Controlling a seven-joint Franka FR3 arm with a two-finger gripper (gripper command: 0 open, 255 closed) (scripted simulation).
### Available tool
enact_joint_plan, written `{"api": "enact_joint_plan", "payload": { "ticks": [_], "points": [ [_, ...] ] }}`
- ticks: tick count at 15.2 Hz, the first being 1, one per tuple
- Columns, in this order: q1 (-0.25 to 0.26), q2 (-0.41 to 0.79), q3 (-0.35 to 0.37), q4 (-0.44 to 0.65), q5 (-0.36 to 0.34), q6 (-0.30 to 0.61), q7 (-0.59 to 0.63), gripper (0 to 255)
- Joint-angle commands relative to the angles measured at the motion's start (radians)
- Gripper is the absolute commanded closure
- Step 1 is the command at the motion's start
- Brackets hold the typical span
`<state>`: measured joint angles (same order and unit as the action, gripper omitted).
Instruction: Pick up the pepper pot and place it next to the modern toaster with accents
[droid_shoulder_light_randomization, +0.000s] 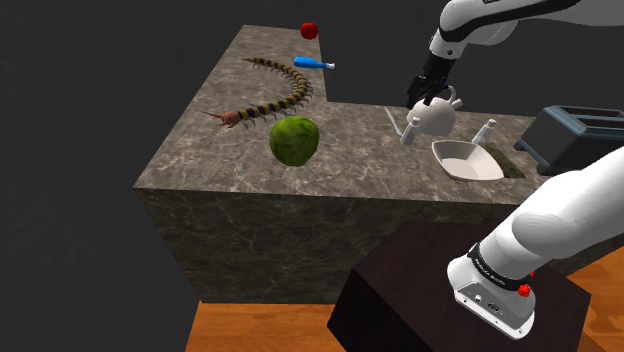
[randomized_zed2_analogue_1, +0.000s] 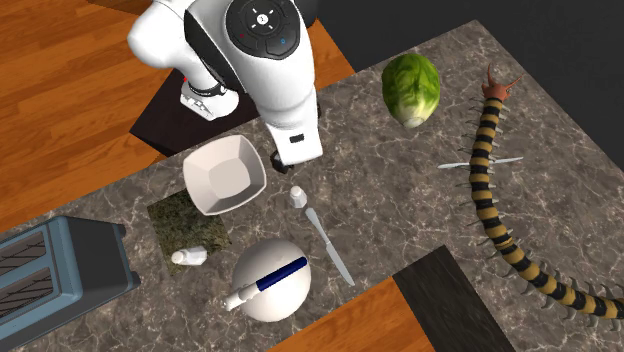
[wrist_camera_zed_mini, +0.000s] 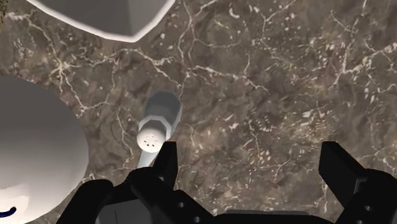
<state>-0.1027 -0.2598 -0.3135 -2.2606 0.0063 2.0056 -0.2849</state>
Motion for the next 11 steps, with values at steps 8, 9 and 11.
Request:
{"api": "enact_joint_plan", "payload": {
  "ticks": [8, 9, 11],
  "points": [
    [-0.048, 0.278, -0.086, 0.148, 0.069, 0.077, -0.106, 0],
    [-0.048, 0.283, -0.086, 0.139, 0.072, 0.090, -0.108, 0],
    [-0.048, 0.295, -0.085, 0.124, 0.079, 0.116, -0.112, 0]
  ]
}}
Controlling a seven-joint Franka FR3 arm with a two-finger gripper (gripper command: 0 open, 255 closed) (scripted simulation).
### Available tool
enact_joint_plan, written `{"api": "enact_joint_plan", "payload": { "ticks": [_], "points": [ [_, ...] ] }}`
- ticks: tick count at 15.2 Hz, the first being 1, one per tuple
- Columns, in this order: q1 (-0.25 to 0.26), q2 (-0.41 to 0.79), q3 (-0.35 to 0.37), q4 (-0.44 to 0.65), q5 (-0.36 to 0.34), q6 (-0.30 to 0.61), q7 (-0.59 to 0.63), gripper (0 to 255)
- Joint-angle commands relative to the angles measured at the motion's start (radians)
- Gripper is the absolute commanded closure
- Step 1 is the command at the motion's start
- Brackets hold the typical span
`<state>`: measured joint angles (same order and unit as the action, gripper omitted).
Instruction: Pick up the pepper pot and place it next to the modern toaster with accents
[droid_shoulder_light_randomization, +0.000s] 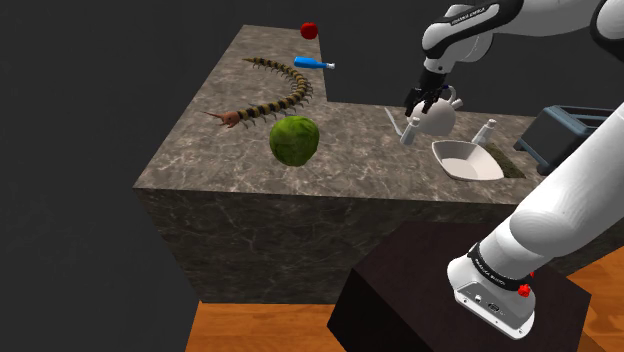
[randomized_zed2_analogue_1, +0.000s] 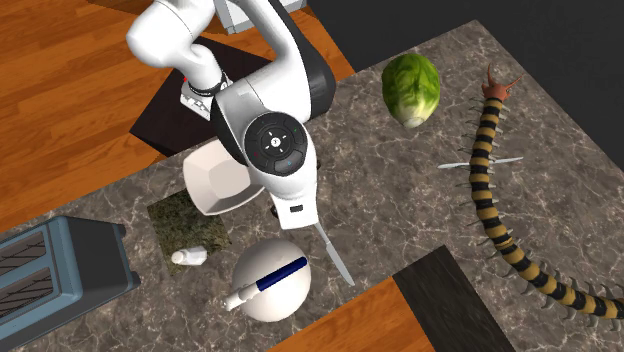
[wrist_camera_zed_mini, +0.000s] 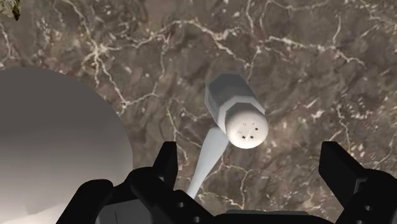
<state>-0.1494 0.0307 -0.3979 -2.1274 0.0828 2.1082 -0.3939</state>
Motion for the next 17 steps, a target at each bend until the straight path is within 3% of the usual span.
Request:
{"api": "enact_joint_plan", "payload": {
  "ticks": [1, 4, 12, 13, 17],
  "points": [
    [-0.001, 0.010, -0.001, -0.017, 0.006, 0.026, -0.006, 0],
    [-0.001, 0.033, 0.001, -0.042, 0.020, 0.072, -0.015, 0],
    [-0.001, 0.033, 0.001, -0.042, 0.019, 0.072, -0.015, 0],
    [-0.001, 0.033, 0.001, -0.042, 0.019, 0.072, -0.015, 255],
    [-0.001, 0.034, 0.001, -0.041, 0.020, 0.072, -0.015, 255]
  ]
}}
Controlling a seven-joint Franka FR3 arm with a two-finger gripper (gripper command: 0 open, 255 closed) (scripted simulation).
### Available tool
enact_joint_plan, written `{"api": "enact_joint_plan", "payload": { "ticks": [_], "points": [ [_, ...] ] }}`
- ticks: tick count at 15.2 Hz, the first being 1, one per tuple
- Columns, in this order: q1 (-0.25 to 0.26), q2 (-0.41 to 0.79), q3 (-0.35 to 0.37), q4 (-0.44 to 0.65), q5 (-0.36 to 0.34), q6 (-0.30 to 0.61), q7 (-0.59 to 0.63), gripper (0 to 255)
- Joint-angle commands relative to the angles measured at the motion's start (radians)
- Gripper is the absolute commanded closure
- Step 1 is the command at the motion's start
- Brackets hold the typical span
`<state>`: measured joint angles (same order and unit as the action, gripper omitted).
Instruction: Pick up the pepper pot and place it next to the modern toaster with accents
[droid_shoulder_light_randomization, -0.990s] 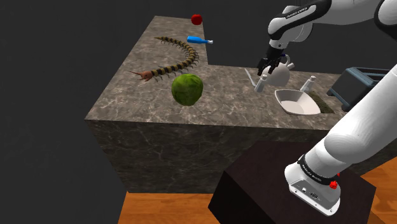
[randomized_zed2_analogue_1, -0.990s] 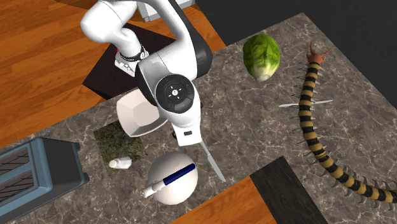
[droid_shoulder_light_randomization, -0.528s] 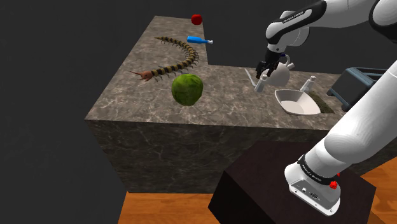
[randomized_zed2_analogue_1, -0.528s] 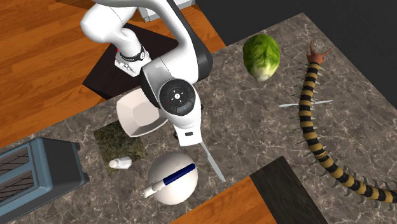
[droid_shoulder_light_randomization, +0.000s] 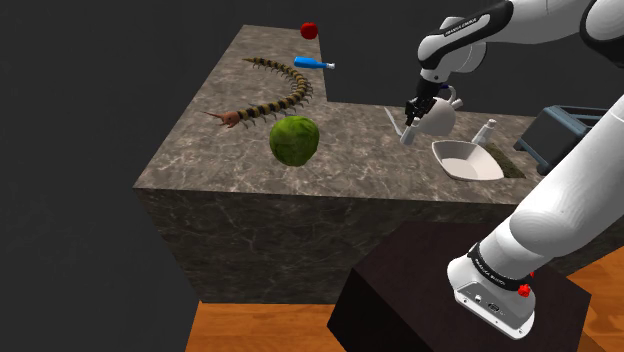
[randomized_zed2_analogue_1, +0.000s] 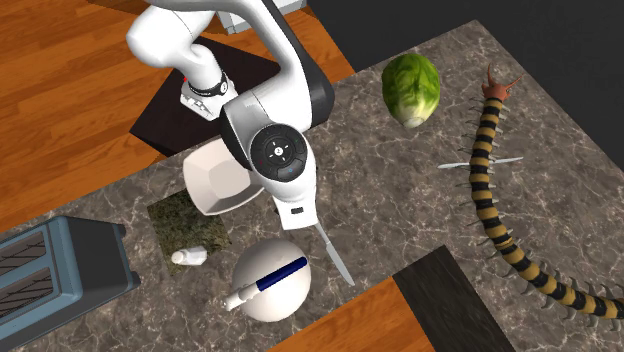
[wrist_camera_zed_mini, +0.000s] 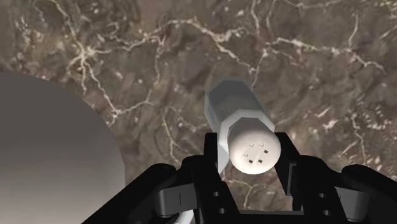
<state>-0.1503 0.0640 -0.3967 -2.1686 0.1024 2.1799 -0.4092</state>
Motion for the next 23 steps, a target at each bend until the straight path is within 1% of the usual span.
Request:
{"api": "enact_joint_plan", "payload": {
  "ticks": [1, 5, 23],
  "points": [
    [0.000, 0.000, 0.000, 0.000, 0.000, 0.000, 0.000, 255],
    [0.000, 0.000, 0.000, -0.001, 0.000, 0.000, 0.000, 255],
    [0.004, -0.102, 0.002, 0.138, -0.054, -0.231, 0.049, 255]
  ]
}}
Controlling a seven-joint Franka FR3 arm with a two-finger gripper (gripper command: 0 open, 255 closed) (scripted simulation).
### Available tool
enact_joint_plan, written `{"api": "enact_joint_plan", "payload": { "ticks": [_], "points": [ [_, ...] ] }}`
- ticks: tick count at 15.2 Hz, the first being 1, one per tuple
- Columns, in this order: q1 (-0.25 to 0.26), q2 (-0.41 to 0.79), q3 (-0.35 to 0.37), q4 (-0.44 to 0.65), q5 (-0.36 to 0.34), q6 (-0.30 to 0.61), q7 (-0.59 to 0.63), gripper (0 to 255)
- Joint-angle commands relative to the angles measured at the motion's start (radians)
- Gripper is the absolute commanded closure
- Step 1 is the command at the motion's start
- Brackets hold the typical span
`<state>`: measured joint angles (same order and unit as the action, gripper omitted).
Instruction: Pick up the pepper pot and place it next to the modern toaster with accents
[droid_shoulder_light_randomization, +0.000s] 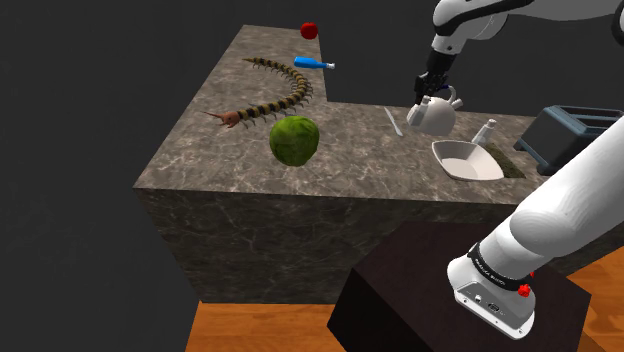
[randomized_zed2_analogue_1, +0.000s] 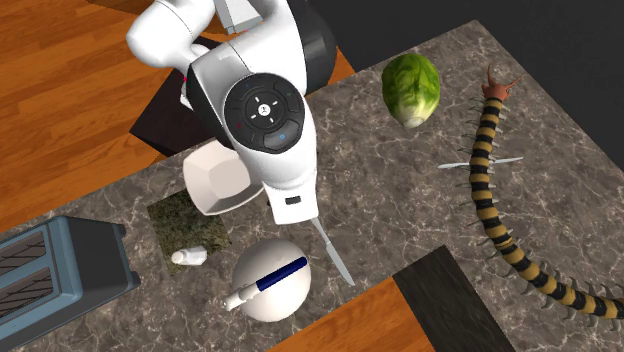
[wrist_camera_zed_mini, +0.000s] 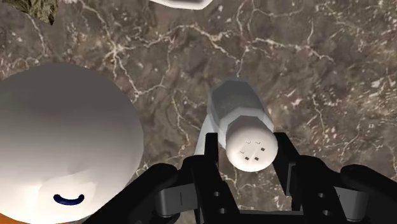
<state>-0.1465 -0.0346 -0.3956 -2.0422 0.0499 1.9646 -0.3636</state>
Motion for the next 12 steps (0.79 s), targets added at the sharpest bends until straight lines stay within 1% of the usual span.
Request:
{"api": "enact_joint_plan", "payload": {
  "ticks": [1, 12],
  "points": [
    [0.001, -0.007, 0.001, 0.022, -0.004, -0.029, 0.005, 255],
    [0.002, -0.032, 0.004, 0.144, -0.015, -0.173, 0.019, 255]
  ]
}}
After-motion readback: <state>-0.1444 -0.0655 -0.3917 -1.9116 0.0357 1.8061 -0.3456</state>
